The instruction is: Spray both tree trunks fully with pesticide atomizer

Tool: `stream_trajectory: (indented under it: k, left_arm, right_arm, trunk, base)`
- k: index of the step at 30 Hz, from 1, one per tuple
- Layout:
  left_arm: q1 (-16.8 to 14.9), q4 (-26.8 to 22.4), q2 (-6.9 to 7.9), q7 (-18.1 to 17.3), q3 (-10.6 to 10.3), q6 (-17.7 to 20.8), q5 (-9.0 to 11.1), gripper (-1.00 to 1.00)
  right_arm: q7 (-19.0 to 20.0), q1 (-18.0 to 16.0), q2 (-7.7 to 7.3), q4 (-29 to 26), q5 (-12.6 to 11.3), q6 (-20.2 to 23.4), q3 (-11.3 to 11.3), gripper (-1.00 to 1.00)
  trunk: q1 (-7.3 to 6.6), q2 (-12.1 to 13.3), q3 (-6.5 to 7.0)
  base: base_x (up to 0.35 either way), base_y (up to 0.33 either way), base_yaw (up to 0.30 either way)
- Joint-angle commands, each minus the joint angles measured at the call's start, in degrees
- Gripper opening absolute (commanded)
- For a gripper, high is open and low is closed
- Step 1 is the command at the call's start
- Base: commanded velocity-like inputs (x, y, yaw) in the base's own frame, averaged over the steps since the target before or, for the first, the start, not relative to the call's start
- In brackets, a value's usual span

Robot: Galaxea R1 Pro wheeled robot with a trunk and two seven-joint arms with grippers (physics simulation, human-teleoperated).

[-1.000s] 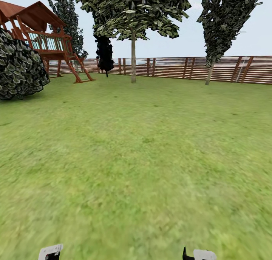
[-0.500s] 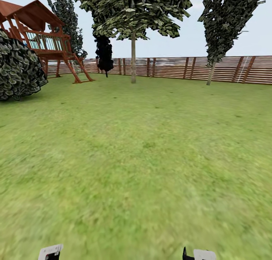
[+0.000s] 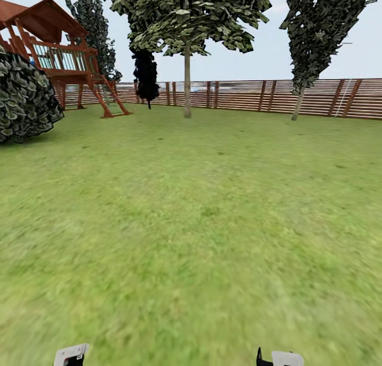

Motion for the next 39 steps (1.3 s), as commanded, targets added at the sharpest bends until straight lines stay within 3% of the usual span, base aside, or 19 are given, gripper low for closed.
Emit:
stream_trajectory:
  k: [1,39]
  left_arm:
    - [0.0,0.1,0.02,-0.2,0.5,-0.2,-0.5,-1.0]
    - [0.0,0.1,0.02,-0.2,0.5,-0.2,-0.5,-1.0]
  right_arm:
    - [-0.3,0.0,0.02,0.0,0.6,-0.1,-0.5,1.0]
    - [-0.3,0.0,0.02,0.0,0.6,-0.1,-0.5,1.0]
  trunk:
    - [0.03,0.0,-0.05]
    - [0.03,0.0,-0.05]
  base:
    - [0.338,0.0,0.0]
    - [0.338,0.0,0.0]
